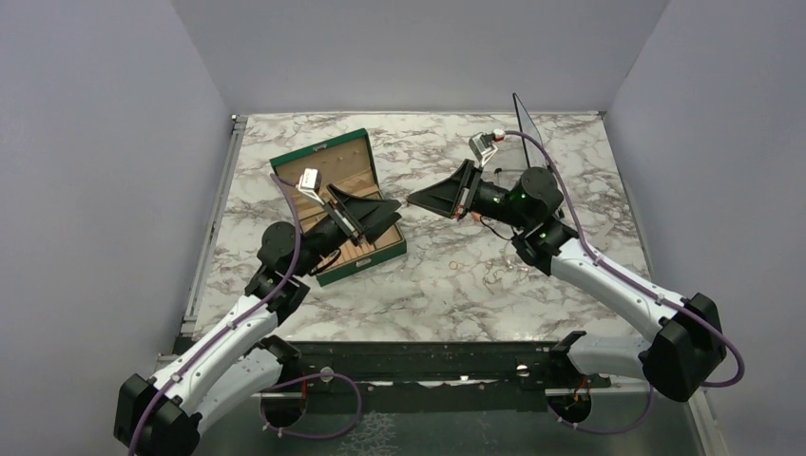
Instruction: Organize the mixed jewelry
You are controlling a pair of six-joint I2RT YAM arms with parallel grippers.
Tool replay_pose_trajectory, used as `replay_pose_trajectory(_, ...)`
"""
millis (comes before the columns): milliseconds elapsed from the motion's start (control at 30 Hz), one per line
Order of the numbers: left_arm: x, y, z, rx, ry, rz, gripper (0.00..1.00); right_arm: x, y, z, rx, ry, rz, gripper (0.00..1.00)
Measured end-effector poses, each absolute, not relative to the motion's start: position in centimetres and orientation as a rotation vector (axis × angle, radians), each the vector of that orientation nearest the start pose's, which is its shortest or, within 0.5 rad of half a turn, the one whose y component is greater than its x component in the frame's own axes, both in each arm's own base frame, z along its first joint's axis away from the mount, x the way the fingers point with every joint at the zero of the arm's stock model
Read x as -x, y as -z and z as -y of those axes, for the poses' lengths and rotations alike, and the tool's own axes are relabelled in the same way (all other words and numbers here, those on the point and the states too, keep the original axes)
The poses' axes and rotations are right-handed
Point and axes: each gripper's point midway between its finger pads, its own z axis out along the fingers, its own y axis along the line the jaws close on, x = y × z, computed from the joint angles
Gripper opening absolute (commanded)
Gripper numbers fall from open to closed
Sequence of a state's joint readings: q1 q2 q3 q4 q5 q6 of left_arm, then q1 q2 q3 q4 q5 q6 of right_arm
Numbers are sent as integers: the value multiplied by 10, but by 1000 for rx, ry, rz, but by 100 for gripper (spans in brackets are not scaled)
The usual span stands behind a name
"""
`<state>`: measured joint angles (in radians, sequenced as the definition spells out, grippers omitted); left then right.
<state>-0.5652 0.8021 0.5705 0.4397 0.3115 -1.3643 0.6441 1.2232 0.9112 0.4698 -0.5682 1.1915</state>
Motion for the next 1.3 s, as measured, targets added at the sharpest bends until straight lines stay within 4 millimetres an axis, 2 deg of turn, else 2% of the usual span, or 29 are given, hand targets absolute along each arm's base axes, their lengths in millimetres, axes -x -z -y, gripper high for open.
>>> replay_pose_trajectory(200, -215, -338, 251, 395, 1892, -1576, 72, -216, -366, -333, 106, -1965, -1737, 1)
replay_pose_trajectory(367, -208, -356, 253, 359, 1964, -1519, 72, -208, -369, -336, 165, -2032, -1720, 1)
replay_pose_trajectory(567, -207, -357, 257, 342, 1990, -1520, 65, -203, -371, -338, 212, -2071, -1706, 1)
replay_pose_trajectory(767, -204, -366, 258, 298, 2007, -1492, 65, -200, -374, -338, 235, -2090, -1685, 1)
replay_pose_trajectory(933, -198, -377, 257, 245, 2026, -1439, 56, -204, -369, -341, 225, -2095, -1701, 1)
replay_pose_trajectory(1100, -197, -380, 256, 232, 2026, -1424, 52, -204, -370, -341, 224, -2104, -1691, 1)
replay_pose_trajectory(1300, -195, -382, 254, 216, 2018, -1411, 37, -203, -376, -340, 225, -2121, -1666, 1)
